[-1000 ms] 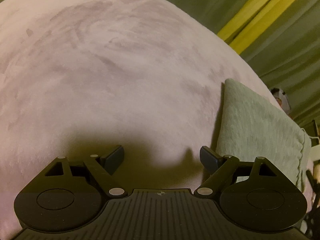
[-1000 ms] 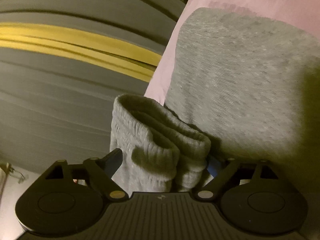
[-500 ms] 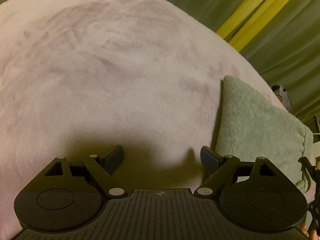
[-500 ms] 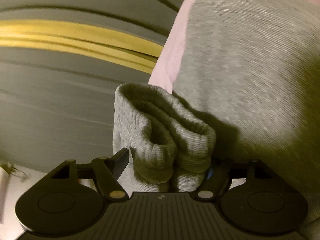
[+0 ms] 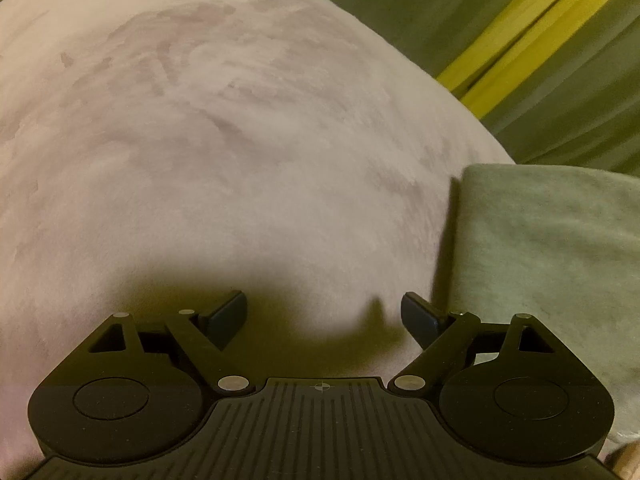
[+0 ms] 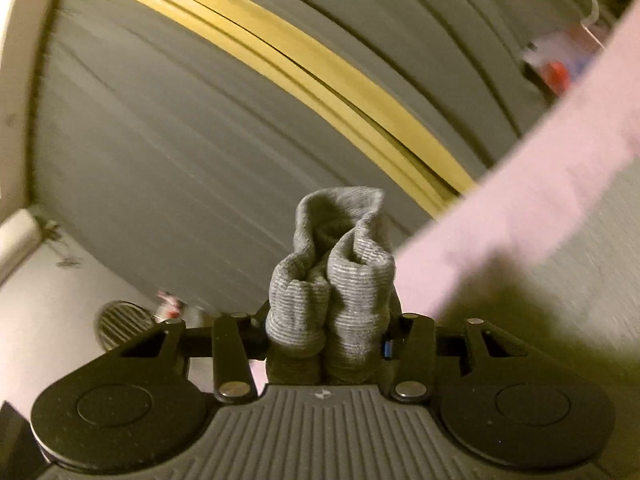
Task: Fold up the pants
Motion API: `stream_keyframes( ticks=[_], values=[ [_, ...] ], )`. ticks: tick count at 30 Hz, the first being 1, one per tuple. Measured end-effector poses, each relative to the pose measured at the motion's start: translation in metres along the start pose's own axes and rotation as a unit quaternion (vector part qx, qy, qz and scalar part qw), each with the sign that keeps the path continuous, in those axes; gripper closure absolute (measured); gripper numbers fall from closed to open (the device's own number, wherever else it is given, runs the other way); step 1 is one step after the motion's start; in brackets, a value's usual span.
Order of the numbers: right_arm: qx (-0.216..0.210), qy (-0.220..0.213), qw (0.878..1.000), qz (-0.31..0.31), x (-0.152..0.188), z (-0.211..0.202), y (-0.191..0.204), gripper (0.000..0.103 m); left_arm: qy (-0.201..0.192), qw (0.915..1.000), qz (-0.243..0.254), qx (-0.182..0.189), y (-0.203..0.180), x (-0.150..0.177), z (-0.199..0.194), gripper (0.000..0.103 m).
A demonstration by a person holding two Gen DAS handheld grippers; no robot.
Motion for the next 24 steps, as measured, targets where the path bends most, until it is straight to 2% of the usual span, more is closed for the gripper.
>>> stream_keyframes(
  ticks=[2,4,10,18,24],
  values=[
    [-0.011,-0.019,1.0,-0.001,-0.01,-0.011,0.006,0.057,0.0,1.0,-0.002,0.002,0.001,-0.001,-0.001,0.013],
    [-0.001,-0.031,0.999,-0.01,-0.015,-0.027,0.003,0.057,0.0,1.0,0.0,0.002,0.0,0.0,-0.001,0.013],
    [0.066,-0.046,0.996,-0.029,-0.007,-0.07,-0.024,0.057,0.004,0.9999,0.011,0.0,-0.001,-0.001,0.002,0.013],
    [0.114,-0.037,0.993,0.0,0.01,-0.1,-0.068,0.058,0.002,0.9999,0.012,-0.001,-0.002,0.002,0.003,0.013],
    [0.139,-0.01,0.99,0.013,0.019,-0.123,-0.085,0.057,0.001,0.9996,0.027,-0.003,-0.007,0.005,0.004,0.013]
  ],
)
Point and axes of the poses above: each gripper's, at about its wrist camera, not at the fingertips, and z roughly the way its jaws point, y to its left, x to its underside, the point moved 8 cm from there along z, roughly the way its jaws point, and after that the axes turned 15 degrees about -z, right-handed, at the moved point
